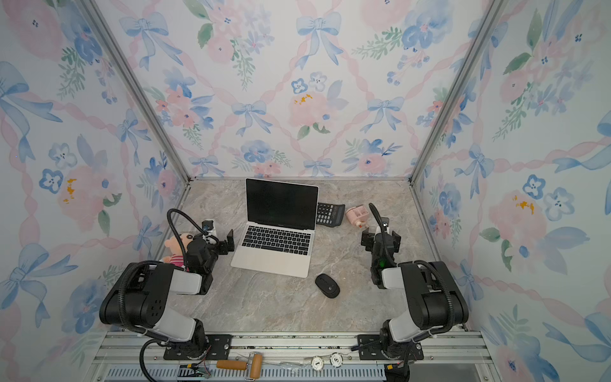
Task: Insert the wireless mouse receiver into the laptop
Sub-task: Pick up the mouse from the center of the board.
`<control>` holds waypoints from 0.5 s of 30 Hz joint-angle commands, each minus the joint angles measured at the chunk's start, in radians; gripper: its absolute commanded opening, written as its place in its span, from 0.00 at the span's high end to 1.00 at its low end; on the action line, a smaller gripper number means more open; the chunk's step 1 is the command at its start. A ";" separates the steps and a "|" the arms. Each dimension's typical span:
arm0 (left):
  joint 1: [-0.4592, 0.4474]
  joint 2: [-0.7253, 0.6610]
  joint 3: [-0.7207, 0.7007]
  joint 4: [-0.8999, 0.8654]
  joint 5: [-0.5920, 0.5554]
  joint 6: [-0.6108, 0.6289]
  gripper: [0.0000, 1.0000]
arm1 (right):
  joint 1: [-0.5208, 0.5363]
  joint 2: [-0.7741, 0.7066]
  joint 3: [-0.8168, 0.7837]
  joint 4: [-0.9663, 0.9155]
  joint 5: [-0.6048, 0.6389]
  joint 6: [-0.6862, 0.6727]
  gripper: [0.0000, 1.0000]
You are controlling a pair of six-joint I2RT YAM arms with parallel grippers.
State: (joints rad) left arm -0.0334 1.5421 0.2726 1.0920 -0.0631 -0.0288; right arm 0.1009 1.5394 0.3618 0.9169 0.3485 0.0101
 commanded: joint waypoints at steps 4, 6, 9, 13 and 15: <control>-0.007 0.002 -0.007 0.032 -0.012 0.018 0.02 | 0.008 0.004 0.014 0.010 -0.003 -0.008 0.04; -0.007 0.004 -0.007 0.032 -0.013 0.018 0.02 | 0.008 0.004 0.014 0.010 -0.003 -0.006 0.04; -0.003 0.003 -0.006 0.032 -0.006 0.015 0.02 | 0.008 0.003 0.014 0.010 -0.003 -0.007 0.04; 0.000 0.004 -0.007 0.032 -0.002 0.014 0.02 | 0.008 0.004 0.015 0.010 -0.004 -0.006 0.04; 0.000 0.005 -0.006 0.032 -0.002 0.013 0.02 | 0.007 0.004 0.015 0.009 -0.004 -0.006 0.04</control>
State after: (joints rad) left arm -0.0330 1.5421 0.2726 1.0943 -0.0628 -0.0284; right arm 0.1009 1.5394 0.3618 0.9169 0.3485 0.0101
